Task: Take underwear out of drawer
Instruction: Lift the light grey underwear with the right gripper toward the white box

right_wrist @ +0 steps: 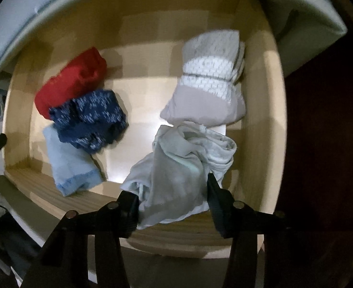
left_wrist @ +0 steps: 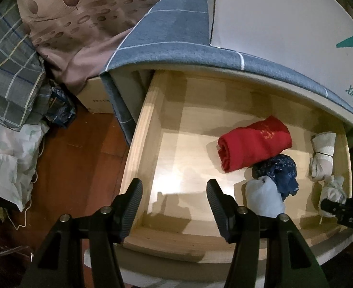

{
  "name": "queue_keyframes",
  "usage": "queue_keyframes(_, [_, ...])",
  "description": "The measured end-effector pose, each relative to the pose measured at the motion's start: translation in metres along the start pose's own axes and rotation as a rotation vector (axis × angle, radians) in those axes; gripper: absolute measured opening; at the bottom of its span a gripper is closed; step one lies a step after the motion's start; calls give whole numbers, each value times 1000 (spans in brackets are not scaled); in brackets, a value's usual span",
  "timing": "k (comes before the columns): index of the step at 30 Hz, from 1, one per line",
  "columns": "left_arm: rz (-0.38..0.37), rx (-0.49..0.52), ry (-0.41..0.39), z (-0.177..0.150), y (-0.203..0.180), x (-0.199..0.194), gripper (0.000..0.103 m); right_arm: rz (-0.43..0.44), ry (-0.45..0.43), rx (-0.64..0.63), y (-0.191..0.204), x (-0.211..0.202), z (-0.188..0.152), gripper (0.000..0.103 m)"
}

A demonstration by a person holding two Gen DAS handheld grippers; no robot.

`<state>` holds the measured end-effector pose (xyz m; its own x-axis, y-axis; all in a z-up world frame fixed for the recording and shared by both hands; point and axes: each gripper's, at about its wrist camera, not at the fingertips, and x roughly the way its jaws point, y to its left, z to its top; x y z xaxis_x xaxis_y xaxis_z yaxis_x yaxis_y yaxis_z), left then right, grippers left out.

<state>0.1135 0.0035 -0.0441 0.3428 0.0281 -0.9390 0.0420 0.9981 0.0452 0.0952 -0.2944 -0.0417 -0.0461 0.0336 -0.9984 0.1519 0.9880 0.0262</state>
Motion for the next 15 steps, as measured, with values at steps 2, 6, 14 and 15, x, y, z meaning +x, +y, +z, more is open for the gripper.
queue_keyframes(2, [-6, -5, -1, 0, 1, 0, 57, 7, -38, 9, -1, -9, -2, 45])
queue_keyframes(6, [-8, -7, -4, 1, 2, -1, 57, 7, -85, 5, 1, -26, -8, 45])
queue_keyframes(14, [-2, -12, -16, 1, 2, -1, 57, 17, -152, -8, 27, -64, -4, 45])
queue_keyframes(15, [-5, -13, -19, 1, 2, -1, 57, 17, -165, -13, 31, -71, -4, 45])
